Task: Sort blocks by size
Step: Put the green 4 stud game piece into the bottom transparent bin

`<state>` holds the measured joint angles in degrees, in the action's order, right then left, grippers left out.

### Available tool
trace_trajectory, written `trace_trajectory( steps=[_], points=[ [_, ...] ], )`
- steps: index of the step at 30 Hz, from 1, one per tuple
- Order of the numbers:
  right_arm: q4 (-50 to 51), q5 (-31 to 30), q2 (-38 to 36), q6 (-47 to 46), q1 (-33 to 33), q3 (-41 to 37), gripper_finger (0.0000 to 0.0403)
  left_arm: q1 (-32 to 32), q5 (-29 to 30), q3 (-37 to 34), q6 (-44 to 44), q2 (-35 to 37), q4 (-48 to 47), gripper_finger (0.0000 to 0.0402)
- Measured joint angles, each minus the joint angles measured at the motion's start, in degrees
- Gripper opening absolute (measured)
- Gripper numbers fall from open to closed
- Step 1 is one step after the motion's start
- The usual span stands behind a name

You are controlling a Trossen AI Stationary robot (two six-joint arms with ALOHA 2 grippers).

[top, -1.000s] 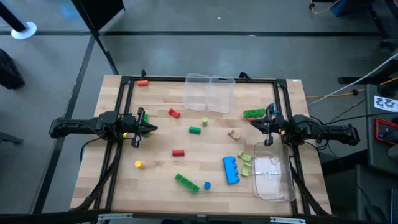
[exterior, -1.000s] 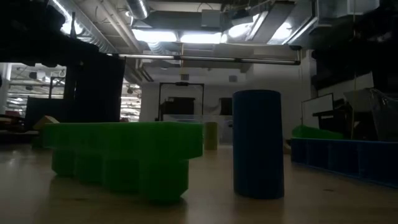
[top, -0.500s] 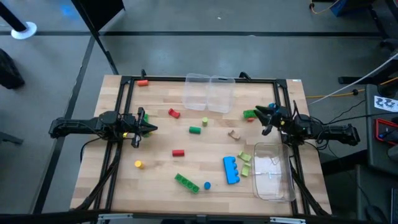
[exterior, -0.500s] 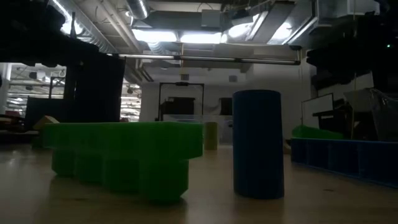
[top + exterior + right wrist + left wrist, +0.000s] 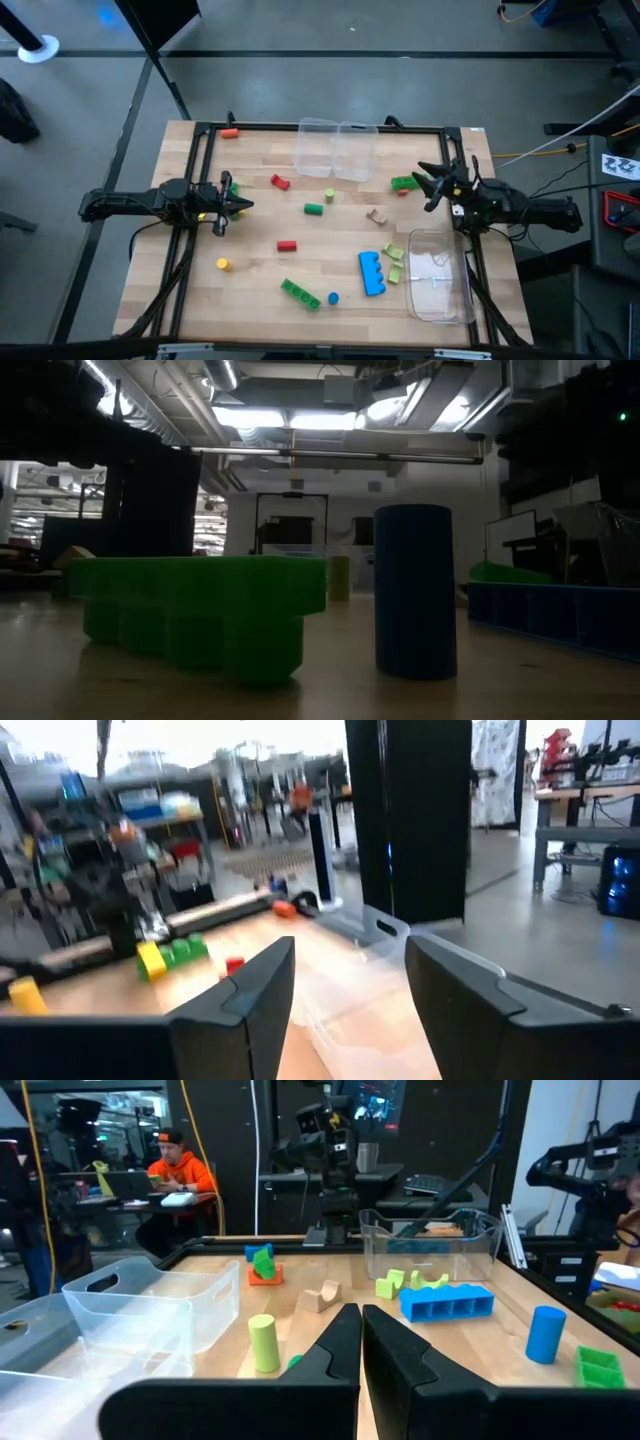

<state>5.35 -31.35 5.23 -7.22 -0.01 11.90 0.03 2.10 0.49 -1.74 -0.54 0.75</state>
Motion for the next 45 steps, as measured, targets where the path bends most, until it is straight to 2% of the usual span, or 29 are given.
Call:
trace_trajectory(
  steps=[9, 18, 23, 28, 37, 45],
  points=[
    [20.4, 0.2, 17.1, -3.3, -0.5, 13.9, 0.0195, 0.0, 0.0, 0.0, 0.0, 0.0, 0.0, 0.0000],
    [29.7, 11.8, 35.4, -3.2, -11.4, 23.0, 0.0195, 0.0, 0.0, 0.0, 0.2, 0.0, 0.0, 0.0000],
    [33.0, 20.0, 43.6, -1.0, -18.5, 26.9, 0.0195, 0.0, 0.1, 0.0, 0.2, 0.0, 0.0, 0.0000],
    [33.5, 26.2, 50.2, 4.8, -22.9, 29.3, 0.0195, 0.0, 0.1, 0.0, 0.2, 0.0, 0.0, 0.0000],
    [33.8, 30.0, 59.8, 12.2, -26.5, 30.6, 0.0195, 0.0, 0.0, 0.0, 0.3, 0.0, 0.0, 0.0000],
    [33.9, 32.0, 64.7, 16.6, -27.1, 30.6, 0.0195, 0.0, 0.0, 0.0, 0.3, 0.0, 0.0, 0.0000]
  ],
)
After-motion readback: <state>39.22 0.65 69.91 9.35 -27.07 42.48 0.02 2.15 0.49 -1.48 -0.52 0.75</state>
